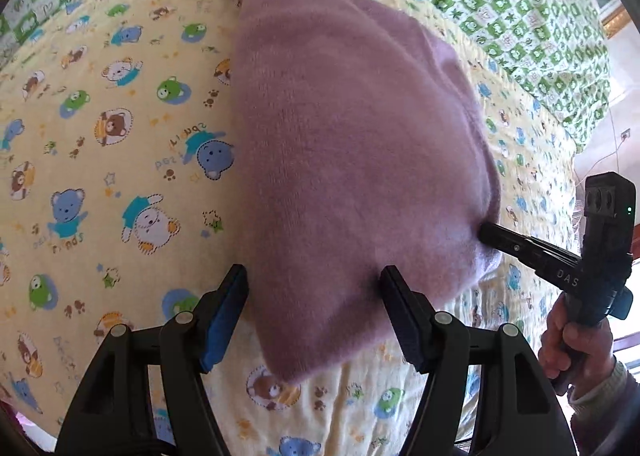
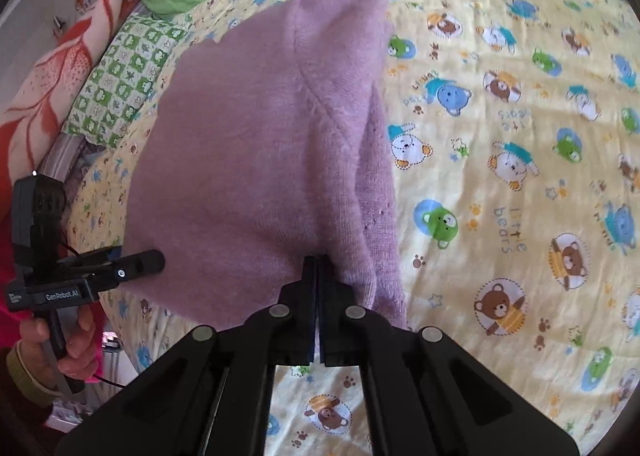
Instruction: Fold small clothes
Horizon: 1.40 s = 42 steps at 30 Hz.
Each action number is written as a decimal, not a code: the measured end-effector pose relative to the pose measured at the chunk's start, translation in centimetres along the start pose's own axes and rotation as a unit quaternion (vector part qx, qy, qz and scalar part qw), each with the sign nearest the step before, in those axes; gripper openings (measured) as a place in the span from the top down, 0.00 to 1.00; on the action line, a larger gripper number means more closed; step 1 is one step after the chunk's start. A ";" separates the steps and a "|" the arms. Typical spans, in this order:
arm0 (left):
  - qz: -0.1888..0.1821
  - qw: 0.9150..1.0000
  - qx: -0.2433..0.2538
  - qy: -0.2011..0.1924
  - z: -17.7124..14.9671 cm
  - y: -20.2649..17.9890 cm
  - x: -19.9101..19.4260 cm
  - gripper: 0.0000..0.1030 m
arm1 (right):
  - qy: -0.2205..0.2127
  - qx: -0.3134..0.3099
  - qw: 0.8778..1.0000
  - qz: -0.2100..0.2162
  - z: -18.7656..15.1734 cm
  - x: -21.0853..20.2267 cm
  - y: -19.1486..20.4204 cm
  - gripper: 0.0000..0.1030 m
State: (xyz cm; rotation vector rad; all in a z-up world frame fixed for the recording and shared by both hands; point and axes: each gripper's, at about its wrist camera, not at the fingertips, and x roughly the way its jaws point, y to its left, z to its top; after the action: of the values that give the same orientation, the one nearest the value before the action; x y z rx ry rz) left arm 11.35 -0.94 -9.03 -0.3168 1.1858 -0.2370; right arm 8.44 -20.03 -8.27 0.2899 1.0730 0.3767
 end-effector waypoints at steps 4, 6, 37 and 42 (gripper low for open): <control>0.004 0.999 -0.012 -0.033 -1.5 0.2 -2.1 0.34 | -0.011 -0.001 1.000 -0.007 -1.3 -1.8 0.6 0.96; 0.012 0.998 -0.015 -0.065 -2.4 0.3 -3.4 0.33 | -0.023 -0.014 0.999 -0.019 -2.3 -2.9 1.1 0.96; 0.155 0.967 0.078 -0.186 -11.4 -3.3 -8.8 0.16 | -0.112 -0.077 0.989 -0.053 -11.3 -4.6 7.1 0.19; 0.158 0.962 0.095 -0.204 -11.5 -4.2 -9.0 0.15 | -0.127 -0.088 0.986 -0.059 -11.4 -5.2 7.7 0.14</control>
State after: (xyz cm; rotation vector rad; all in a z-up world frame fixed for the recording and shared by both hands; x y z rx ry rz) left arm -2.74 -3.07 -3.60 -0.0017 0.7829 -0.0025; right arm -5.16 -14.84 -6.20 0.1126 0.7972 0.3156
